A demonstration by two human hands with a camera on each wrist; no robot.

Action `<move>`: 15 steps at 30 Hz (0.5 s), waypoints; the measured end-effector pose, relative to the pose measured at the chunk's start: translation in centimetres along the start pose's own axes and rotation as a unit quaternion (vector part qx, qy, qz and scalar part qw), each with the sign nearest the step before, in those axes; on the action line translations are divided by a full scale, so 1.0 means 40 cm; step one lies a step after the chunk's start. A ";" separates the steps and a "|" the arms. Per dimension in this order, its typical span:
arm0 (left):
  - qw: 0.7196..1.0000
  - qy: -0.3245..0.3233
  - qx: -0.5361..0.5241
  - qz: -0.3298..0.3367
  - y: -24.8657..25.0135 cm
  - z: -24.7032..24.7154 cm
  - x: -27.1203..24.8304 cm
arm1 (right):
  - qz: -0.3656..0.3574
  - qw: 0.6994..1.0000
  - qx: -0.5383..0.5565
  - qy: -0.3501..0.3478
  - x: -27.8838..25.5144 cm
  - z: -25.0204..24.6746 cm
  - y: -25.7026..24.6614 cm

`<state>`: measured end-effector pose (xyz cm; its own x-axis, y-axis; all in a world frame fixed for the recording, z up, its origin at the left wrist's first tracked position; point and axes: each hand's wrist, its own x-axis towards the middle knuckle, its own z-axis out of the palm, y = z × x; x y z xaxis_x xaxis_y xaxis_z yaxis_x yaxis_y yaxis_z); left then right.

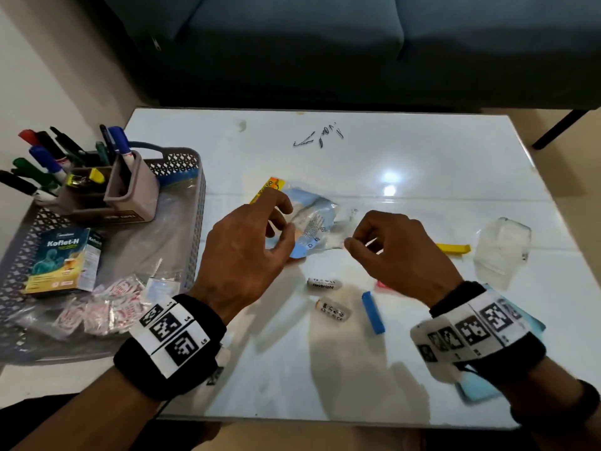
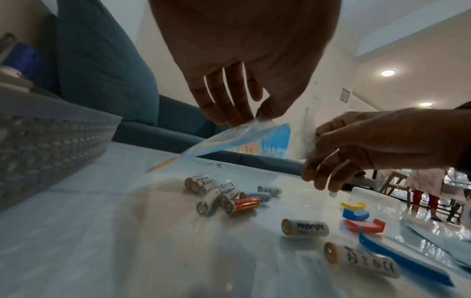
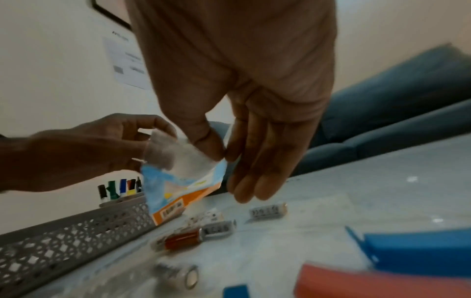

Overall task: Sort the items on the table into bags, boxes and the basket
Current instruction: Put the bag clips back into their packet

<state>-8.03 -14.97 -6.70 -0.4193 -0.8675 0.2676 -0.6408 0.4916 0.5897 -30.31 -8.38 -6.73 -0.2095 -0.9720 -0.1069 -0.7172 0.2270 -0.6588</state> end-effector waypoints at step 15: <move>0.984 -0.037 0.138 0.108 -0.049 0.031 -0.006 | 0.118 0.938 -0.312 -0.090 0.012 -0.104 0.177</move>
<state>-7.46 -15.63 -8.85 -0.6036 -0.7380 0.3017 -0.6778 0.6743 0.2933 -38.27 -6.99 -8.36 -0.3361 -0.8723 -0.3551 -0.9264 0.3742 -0.0426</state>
